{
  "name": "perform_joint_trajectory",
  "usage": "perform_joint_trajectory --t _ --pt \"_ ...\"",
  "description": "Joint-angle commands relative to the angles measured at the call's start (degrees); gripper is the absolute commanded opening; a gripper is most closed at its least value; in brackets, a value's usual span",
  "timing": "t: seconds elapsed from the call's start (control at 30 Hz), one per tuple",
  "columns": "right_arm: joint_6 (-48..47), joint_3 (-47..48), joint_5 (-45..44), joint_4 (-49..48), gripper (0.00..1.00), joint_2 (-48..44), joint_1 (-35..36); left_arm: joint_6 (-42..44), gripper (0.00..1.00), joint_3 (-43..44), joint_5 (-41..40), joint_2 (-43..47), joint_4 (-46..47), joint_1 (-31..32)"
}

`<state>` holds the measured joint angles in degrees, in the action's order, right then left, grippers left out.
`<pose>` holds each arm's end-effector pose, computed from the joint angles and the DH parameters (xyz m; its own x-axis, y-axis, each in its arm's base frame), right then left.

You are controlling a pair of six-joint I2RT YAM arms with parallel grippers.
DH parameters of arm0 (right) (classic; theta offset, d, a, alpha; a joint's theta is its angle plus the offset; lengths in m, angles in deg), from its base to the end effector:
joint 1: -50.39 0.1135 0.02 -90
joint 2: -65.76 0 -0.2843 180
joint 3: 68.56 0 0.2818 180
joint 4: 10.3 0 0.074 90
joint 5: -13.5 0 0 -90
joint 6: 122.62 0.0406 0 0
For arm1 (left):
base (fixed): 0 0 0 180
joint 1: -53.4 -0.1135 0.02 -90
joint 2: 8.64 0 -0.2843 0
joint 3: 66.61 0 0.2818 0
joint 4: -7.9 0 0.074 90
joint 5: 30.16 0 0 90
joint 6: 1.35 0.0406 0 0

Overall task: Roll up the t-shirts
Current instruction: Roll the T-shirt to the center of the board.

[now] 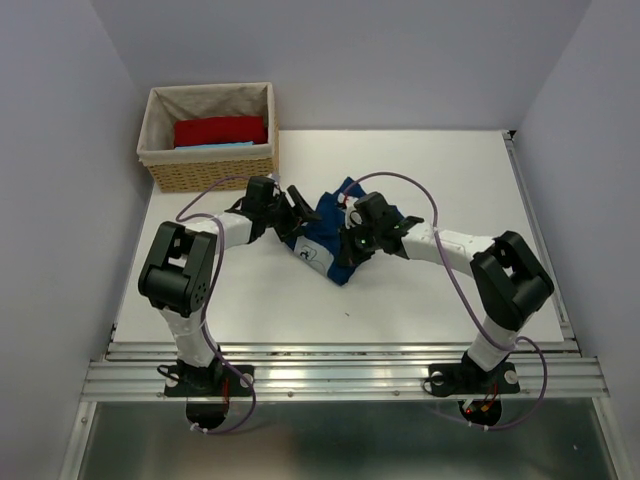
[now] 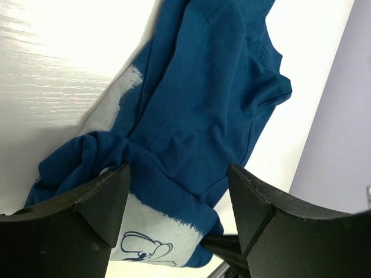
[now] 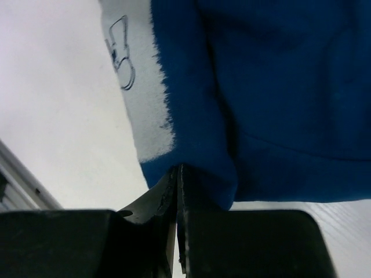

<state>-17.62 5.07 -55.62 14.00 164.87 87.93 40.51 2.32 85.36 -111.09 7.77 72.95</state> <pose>0.3018 0.2501 0.1875 -0.7794 -0.2939 -0.5533 -0.5695 0.7006 0.4300 0.3789 -0.1531 0.1742 -0.8251 -0.4202 -0.3777 0.0381 0.6255 -0.7793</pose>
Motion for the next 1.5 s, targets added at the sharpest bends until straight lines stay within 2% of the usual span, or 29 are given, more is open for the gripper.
perform_joint_trajectory --t 0.0,0.3,0.47,0.63,0.7,0.87,1.0,1.13,1.47 --pt "1.34 -0.17 -9.45 -3.75 0.05 0.64 -0.01 2.96 0.78 3.73 0.32 0.85 -1.26 0.40" --pt "3.80 -2.36 -14.56 -3.66 0.05 2.84 -0.01 6.13 0.80 4.27 -4.59 8.93 -8.20 0.31" --pt "3.80 -3.24 -13.24 -4.71 0.05 3.72 -0.01 5.08 0.82 -0.03 -8.29 15.43 -11.28 0.31" --pt "4.86 -3.33 -14.64 -4.80 0.05 4.51 -0.01 1.74 0.85 -6.27 -10.49 19.65 -10.15 0.31" --pt "5.38 -3.33 -14.47 -4.89 0.05 4.60 -0.01 0.60 0.87 -8.03 -10.75 19.75 -9.44 0.31" --pt "6.26 -3.42 -12.45 -5.94 0.05 5.04 -0.01 -3.10 0.99 -13.92 -10.14 18.96 -3.30 0.40" --pt "6.97 -3.60 -10.78 -6.82 0.05 5.30 -0.01 -3.80 0.99 -16.82 -10.75 17.65 0.92 0.31" --pt "7.93 -4.30 -6.56 -8.84 0.05 6.44 -0.71 -6.08 0.99 -20.24 -7.77 14.40 8.12 0.57" --pt "8.99 -5.71 0.21 -11.39 0.05 8.73 -3.70 -6.35 0.95 -19.82 -7.15 7.19 13.40 1.81"
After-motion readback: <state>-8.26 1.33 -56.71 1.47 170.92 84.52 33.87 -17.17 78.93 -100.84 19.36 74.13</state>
